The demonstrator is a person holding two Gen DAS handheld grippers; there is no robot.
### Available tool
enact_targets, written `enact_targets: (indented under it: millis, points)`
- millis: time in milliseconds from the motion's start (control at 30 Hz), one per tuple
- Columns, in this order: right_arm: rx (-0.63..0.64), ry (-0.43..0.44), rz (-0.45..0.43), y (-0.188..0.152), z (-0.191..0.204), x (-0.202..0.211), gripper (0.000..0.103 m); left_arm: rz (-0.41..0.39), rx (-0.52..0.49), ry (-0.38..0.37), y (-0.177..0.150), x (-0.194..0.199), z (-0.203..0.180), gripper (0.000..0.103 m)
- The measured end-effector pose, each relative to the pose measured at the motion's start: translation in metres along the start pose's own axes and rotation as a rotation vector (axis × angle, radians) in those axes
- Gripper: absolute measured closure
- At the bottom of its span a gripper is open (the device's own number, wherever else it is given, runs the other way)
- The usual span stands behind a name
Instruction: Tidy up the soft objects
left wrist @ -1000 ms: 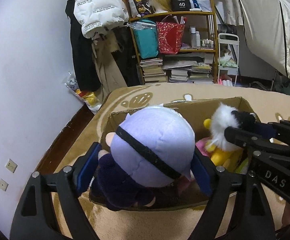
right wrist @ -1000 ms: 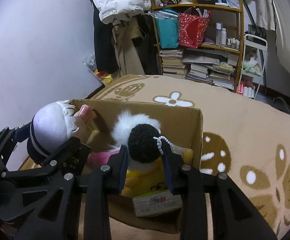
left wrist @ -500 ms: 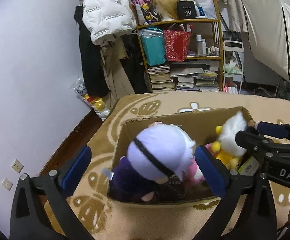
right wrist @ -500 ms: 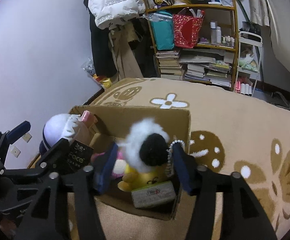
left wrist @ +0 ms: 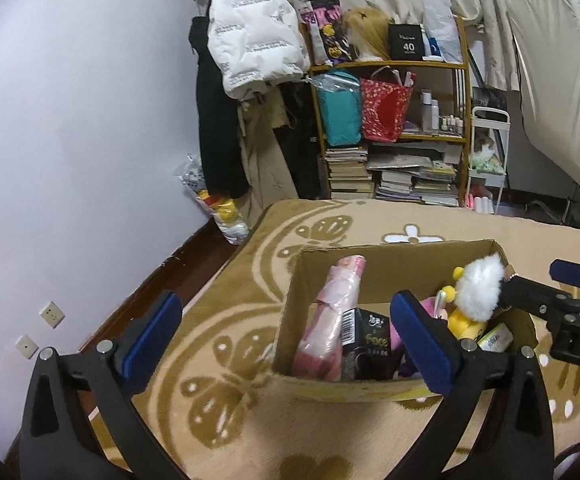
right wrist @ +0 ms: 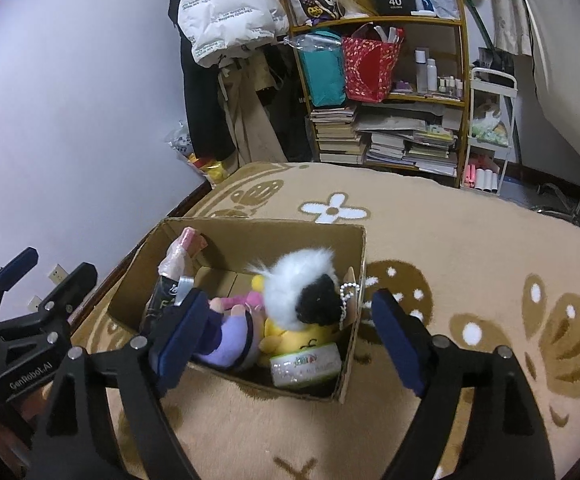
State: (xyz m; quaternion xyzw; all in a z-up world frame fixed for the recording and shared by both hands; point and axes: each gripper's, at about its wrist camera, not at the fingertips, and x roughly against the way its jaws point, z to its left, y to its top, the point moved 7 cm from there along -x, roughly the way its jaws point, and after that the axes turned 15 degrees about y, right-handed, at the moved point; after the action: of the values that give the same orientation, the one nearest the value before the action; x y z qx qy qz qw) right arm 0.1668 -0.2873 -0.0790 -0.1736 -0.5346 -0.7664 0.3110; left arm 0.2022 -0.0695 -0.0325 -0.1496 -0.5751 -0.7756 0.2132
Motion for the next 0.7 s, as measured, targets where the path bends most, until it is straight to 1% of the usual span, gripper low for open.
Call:
enact_targets:
  millis: [67,100,167,200,333,533,700]
  points:
    - [0.013,-0.008,-0.008,0.001,0.004,0.009,0.008,-0.001,0.011,0.003,0.000,0.007,0.007,0.000]
    - [0.013,-0.009,-0.011,0.001,0.006,0.013,0.007,-0.010,0.025,0.009,0.002,0.013,0.013,0.000]
    - [0.011,-0.007,-0.028,0.002,0.011,0.025,0.001,-0.027,0.041,0.012,0.004,0.024,0.021,0.000]
    - [0.011,-0.005,-0.035,0.002,0.013,0.030,0.001,-0.030,0.043,0.012,0.006,0.029,0.024,0.000]
    - [0.019,0.006,-0.048,-0.001,0.024,0.051,0.000,-0.043,0.060,0.016,0.008,0.052,0.038,0.000]
    - [0.078,-0.005,-0.080,-0.008,0.048,0.083,0.000,-0.079,0.058,0.006,0.002,0.089,0.055,0.000]
    - [0.102,-0.027,-0.109,-0.023,0.064,0.105,0.000,-0.072,0.078,0.004,-0.010,0.109,0.070,0.000]
